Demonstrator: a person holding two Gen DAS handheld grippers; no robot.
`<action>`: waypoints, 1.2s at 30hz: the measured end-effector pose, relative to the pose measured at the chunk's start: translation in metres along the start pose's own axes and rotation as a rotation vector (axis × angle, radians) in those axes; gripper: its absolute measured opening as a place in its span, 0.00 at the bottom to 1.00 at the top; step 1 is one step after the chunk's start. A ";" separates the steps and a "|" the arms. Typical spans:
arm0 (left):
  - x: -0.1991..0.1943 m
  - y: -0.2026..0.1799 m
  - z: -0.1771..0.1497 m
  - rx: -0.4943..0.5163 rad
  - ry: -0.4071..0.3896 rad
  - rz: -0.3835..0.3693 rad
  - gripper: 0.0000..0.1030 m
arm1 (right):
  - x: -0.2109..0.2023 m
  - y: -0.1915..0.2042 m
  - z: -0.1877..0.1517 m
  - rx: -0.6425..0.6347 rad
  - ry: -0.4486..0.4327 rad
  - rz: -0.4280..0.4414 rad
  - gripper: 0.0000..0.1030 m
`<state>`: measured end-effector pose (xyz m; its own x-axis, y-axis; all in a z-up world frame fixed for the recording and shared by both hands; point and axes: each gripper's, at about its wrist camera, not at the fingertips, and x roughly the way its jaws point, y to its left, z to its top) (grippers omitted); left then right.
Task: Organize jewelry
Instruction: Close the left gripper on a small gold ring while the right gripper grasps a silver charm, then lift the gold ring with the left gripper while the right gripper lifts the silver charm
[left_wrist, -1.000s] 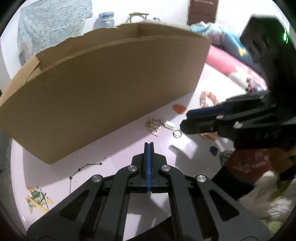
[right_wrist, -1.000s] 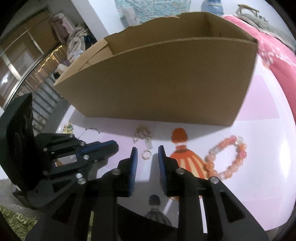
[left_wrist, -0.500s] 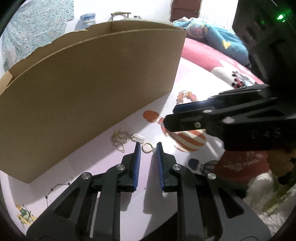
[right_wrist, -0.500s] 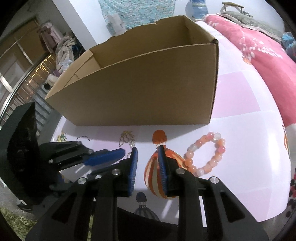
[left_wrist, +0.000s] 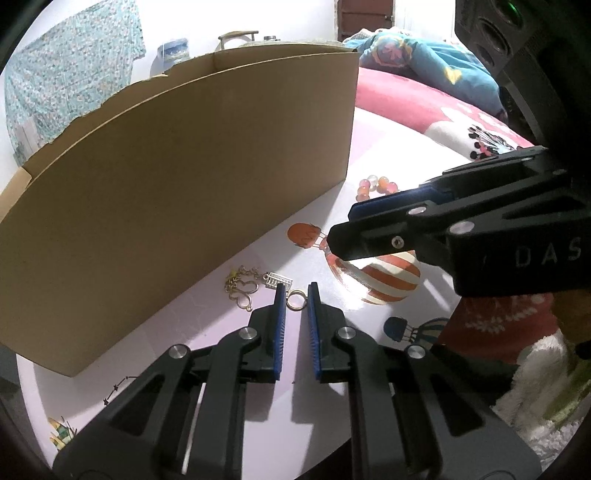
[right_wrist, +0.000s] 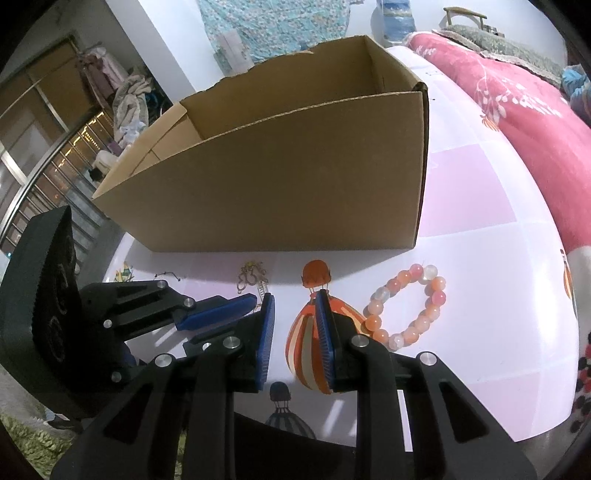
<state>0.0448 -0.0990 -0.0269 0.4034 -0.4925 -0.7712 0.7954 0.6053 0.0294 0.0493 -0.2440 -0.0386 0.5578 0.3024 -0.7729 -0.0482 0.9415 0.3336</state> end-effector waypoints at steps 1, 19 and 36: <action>0.000 0.001 0.000 -0.001 0.000 0.001 0.10 | -0.001 0.000 0.000 -0.002 0.000 0.001 0.22; -0.023 0.045 -0.029 -0.134 0.036 0.093 0.10 | 0.042 0.041 0.011 -0.274 0.089 -0.028 0.21; -0.024 0.049 -0.031 -0.131 0.032 0.087 0.10 | 0.035 0.043 0.011 -0.344 0.078 -0.071 0.03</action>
<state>0.0598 -0.0383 -0.0266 0.4520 -0.4157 -0.7892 0.6912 0.7225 0.0153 0.0761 -0.1950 -0.0452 0.5054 0.2322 -0.8310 -0.2954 0.9515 0.0862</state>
